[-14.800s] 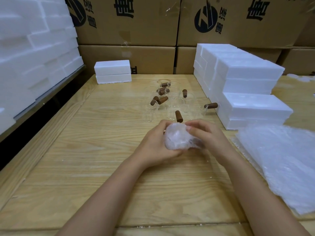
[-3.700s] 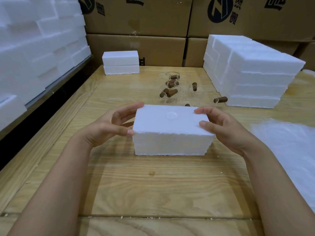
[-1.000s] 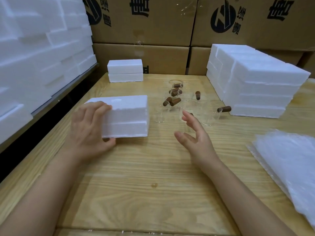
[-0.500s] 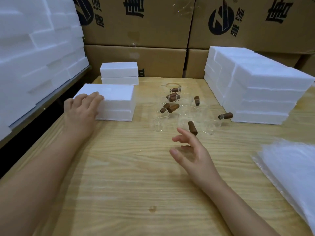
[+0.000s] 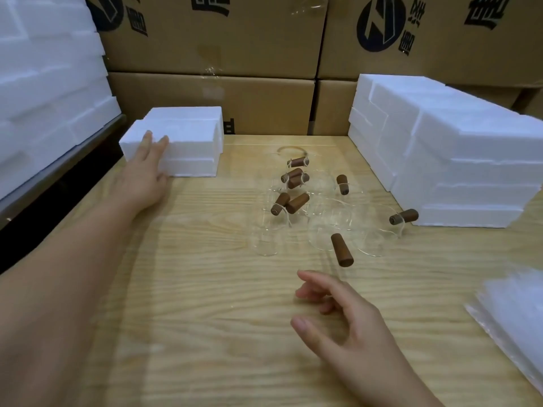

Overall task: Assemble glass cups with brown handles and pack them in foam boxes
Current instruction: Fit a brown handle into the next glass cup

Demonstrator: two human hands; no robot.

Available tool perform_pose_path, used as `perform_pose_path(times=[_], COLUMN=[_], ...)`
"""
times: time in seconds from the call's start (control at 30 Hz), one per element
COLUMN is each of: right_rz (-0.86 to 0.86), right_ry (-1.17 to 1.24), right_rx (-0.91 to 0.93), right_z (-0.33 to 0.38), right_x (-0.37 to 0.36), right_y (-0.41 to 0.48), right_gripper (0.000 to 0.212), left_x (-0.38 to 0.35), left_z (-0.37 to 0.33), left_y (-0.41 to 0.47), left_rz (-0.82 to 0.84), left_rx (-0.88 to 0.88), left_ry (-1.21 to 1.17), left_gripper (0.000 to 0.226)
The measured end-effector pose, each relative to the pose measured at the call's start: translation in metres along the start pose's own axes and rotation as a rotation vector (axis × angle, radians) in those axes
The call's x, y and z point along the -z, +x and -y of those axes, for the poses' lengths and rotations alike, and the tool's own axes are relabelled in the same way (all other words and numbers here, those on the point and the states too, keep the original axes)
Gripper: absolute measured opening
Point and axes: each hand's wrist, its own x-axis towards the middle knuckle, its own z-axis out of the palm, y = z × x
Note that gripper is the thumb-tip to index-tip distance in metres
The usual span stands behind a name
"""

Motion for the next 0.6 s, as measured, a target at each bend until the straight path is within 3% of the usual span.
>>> perform_pose_path(times=[0.27, 0.4, 0.6], right_rz=[0.001, 0.01, 0.01], right_ry=[-0.024, -0.04, -0.069], right_rx=[0.02, 0.026, 0.037], right_z=[0.003, 0.003, 0.0], right_x=[0.001, 0.0, -0.001], right_y=[0.001, 0.001, 0.002], right_gripper=[0.044, 0.038, 0.022], left_x=[-0.009, -0.014, -0.012], left_z=[-0.004, -0.012, -0.035], left_y=[0.012, -0.002, -0.048], left_rz=[0.124, 0.109, 0.123], left_rx=[0.052, 0.099, 0.224], left_ry=[-0.021, -0.093, -0.27], left_gripper=[0.081, 0.089, 0.078])
